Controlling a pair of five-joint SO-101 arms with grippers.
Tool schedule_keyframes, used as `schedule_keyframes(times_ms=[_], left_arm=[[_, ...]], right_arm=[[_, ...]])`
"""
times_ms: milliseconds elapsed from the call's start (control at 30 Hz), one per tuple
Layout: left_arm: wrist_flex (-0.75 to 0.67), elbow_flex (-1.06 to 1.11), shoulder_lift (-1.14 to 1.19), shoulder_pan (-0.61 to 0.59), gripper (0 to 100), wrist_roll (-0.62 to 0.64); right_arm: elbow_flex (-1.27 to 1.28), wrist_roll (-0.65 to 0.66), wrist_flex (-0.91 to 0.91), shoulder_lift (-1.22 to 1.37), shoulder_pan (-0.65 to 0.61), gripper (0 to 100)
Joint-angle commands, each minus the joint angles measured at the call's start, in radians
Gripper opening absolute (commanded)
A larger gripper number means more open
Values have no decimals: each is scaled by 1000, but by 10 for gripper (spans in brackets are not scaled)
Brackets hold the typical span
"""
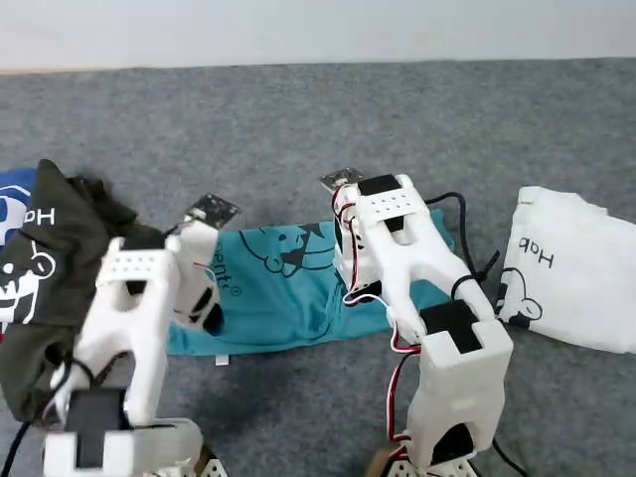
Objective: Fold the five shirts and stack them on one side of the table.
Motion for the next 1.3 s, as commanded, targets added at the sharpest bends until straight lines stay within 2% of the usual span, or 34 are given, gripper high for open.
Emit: schedule_keyframes(times_ms=[0,233,500,667,767,867,1067,1267], left_arm=[[49,-120,89,-25,191,-63],[68,-257,209,-21,118,-72],[181,-400,230,132,6,-74],[173,-429,233,157,9,-74],[161,-426,233,150,51,-72],[218,-429,224,117,96,-78],[376,-429,222,35,107,-273],[338,-429,275,3,108,-338]], right_arm=[[-8,-5,-1,-7,12,9],[-8,-5,-7,1,12,9],[-8,-5,-7,1,13,9],[-8,-5,-2,-4,13,9],[-8,-5,1,-5,13,9],[-8,-5,2,-5,13,9],[-8,-5,4,-7,13,9],[-8,-5,4,-7,13,9]])
